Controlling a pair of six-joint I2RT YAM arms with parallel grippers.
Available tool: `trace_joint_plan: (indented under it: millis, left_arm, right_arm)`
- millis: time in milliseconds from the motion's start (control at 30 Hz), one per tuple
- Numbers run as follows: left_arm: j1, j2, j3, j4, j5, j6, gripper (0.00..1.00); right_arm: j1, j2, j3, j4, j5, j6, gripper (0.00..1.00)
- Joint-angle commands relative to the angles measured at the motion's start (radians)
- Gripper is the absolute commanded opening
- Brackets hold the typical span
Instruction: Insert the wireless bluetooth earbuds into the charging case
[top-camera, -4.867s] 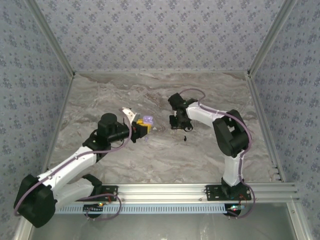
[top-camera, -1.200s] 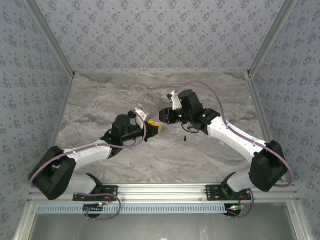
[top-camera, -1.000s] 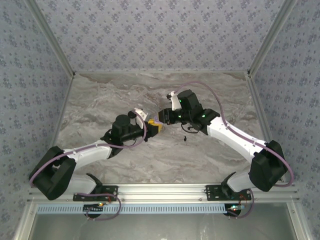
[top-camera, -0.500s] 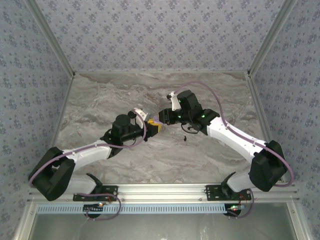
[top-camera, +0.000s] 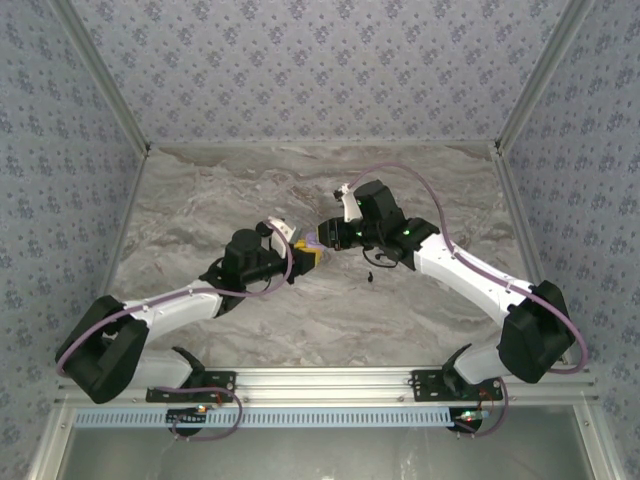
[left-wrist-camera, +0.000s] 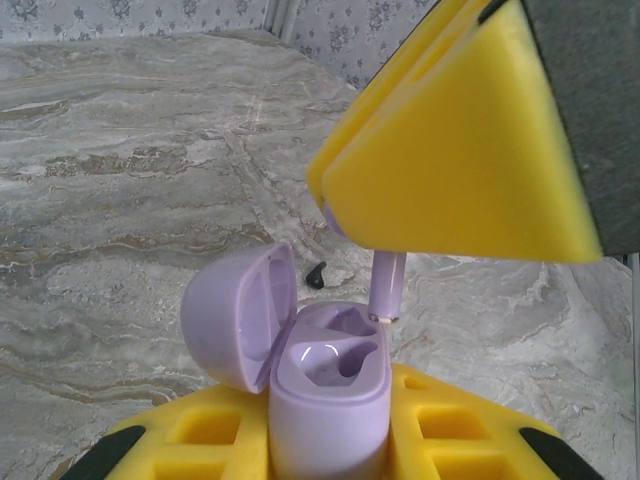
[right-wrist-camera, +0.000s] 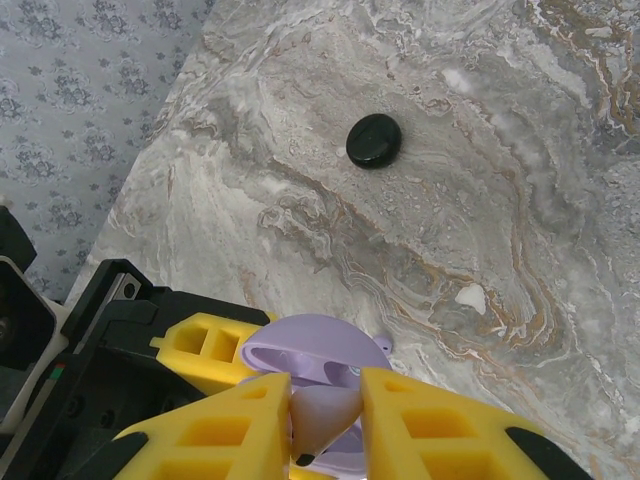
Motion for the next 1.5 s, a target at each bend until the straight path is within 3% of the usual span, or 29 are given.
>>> trace_joint_plan:
  millis: [0, 1467]
  left_arm:
    - [-0.006, -0.037, 0.033, 0.007, -0.014, 0.021, 0.25]
    - [-0.006, -0.025, 0.049, 0.02, 0.029, 0.011, 0.25]
  right_arm:
    - [0.007, -0.002, 0.037, -0.021, 0.001, -0.018, 0.26]
    - [0.03, 0.015, 0.043, -0.032, 0.03, -0.021, 0.25]
